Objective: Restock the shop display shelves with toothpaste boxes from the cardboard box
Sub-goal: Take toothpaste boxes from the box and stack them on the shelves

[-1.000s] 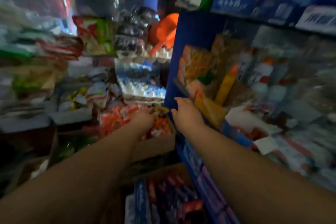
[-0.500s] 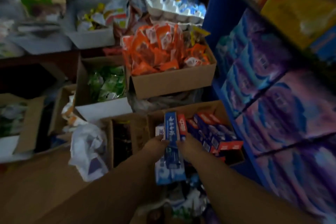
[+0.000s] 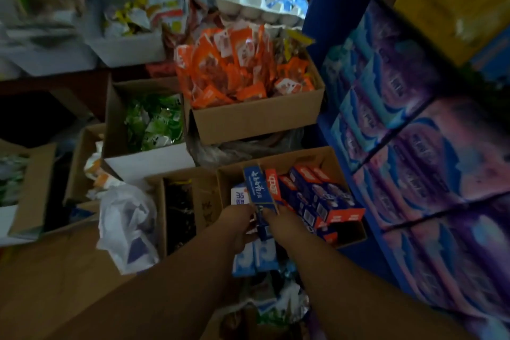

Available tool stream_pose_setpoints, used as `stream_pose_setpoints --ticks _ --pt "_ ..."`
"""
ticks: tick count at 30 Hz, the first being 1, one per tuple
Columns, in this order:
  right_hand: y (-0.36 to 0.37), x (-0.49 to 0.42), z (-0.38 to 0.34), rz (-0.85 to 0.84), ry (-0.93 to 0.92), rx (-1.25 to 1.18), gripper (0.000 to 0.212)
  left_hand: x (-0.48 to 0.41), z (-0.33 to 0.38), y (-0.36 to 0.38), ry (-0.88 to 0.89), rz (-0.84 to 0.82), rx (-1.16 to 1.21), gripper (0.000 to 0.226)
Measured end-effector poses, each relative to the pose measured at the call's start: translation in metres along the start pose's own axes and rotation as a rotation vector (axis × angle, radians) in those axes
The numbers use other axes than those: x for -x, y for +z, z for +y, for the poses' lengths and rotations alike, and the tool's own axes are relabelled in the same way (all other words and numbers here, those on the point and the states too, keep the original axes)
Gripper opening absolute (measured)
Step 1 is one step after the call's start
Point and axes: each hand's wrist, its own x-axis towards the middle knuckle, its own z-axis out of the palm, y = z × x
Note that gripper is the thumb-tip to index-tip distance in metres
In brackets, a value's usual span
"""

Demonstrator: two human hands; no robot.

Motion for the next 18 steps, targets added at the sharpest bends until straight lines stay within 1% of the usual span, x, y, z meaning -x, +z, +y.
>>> stream_pose_setpoints --ticks 1,4,6,8,10,11,13,16,18 --pt "-0.009 0.007 -0.009 -0.004 -0.009 -0.068 0.042 0.008 0.007 0.003 0.019 -0.024 0.004 0.024" --pt "-0.035 0.034 -0.041 0.047 -0.035 -0.173 0.029 0.032 0.029 0.012 0.066 -0.074 0.013 0.023" --pt "-0.056 0.054 -0.062 0.082 -0.063 -0.233 0.034 0.05 0.046 0.018 0.124 -0.119 -0.006 0.024" --pt "-0.081 0.079 -0.084 0.129 -0.155 -0.26 0.029 0.073 0.069 0.029 0.19 -0.148 -0.019 0.023" --pt "-0.106 0.107 -0.105 0.211 -0.255 -0.28 0.03 0.098 0.094 0.041 0.258 -0.16 0.002 0.021" --pt "-0.117 0.117 -0.116 0.251 -0.304 -0.287 0.031 0.113 0.108 0.049 0.31 -0.176 0.032 0.021" --pt "-0.141 0.142 -0.138 0.328 -0.394 -0.299 0.025 0.145 0.134 0.067 0.434 -0.228 0.094 0.02" --pt "-0.178 0.18 -0.173 0.462 -0.537 -0.29 0.016 0.197 0.164 0.09 0.617 -0.339 0.122 0.03" --pt "-0.202 0.21 -0.195 0.528 -0.616 -0.299 0.025 0.229 0.183 0.103 0.759 -0.393 0.098 0.031"
